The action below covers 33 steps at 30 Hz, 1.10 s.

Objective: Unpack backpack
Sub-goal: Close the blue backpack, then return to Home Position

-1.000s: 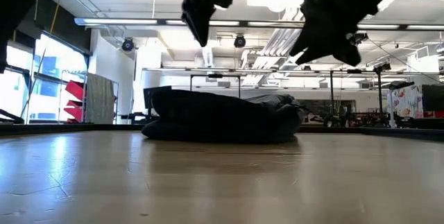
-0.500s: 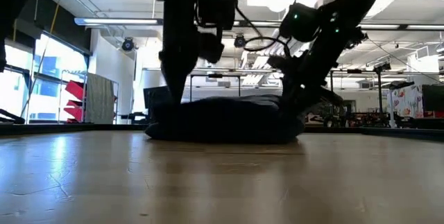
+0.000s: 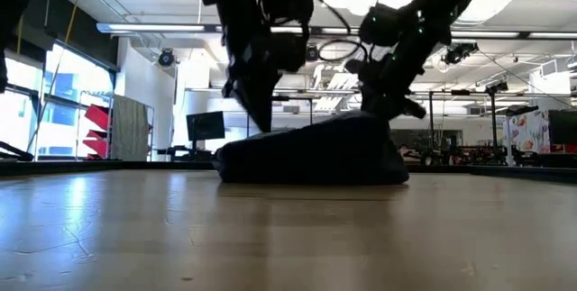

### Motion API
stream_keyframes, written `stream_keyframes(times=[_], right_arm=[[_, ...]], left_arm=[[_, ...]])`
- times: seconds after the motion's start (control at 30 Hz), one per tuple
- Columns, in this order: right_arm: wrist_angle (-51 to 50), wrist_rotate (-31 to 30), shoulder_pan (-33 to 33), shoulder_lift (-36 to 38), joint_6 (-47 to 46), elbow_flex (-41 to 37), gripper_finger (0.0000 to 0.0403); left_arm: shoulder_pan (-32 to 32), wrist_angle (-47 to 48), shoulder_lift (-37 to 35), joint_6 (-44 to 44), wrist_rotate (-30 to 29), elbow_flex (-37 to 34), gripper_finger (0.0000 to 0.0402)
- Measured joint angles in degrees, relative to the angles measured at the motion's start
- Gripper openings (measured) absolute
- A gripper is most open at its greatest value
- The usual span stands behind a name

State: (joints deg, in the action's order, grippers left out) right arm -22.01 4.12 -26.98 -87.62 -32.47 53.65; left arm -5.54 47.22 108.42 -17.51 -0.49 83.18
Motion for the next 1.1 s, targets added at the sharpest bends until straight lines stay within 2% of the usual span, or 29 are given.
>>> stream_keyframes(times=[0.13,0.3,0.4,0.53,0.67,0.73,0.97,1.1], right_arm=[[-0.72,-1.21,2.87,-0.14,0.67,1.47,0.0082],[-6.01,-12.06,3.23,-2.42,2.12,1.33,0.0082],[-8.79,-15.81,1.98,-2.72,2.52,1.41,0.0082],[-13.42,-17.59,1.36,0.5,5.49,3.19,0.0082],[-18.23,-20.16,1.79,6.79,8.77,5.63,0.0082],[-19.33,-18.67,2.46,10.9,11.1,6.35,0.0083],[-22.76,-5.02,2.95,26.62,17.97,5.59,0.0083],[-26.27,-3.69,1.35,35.5,18.04,3.74,0.0083]], left_arm=[[-0.07,0.31,-1.44,-0.42,-1.71,1.7,0.0],[-0.09,1.22,-1.89,-0.42,-3.1,1.7,0.0],[-0.09,0.95,-1.83,-0.72,-3.1,1.68,0.0],[0.0,1.16,-3.92,-1.49,-3.38,1.64,0.0],[0.11,1.64,-9.21,-3.05,-6.26,1.64,0.0],[0.09,2.04,-13.26,-3.44,-6.63,1.64,0.0],[0.08,4.51,-31.55,-3.94,-6.75,1.64,0.0],[-0.5,6.65,-42.52,-4.07,-9.34,1.23,0.0]])
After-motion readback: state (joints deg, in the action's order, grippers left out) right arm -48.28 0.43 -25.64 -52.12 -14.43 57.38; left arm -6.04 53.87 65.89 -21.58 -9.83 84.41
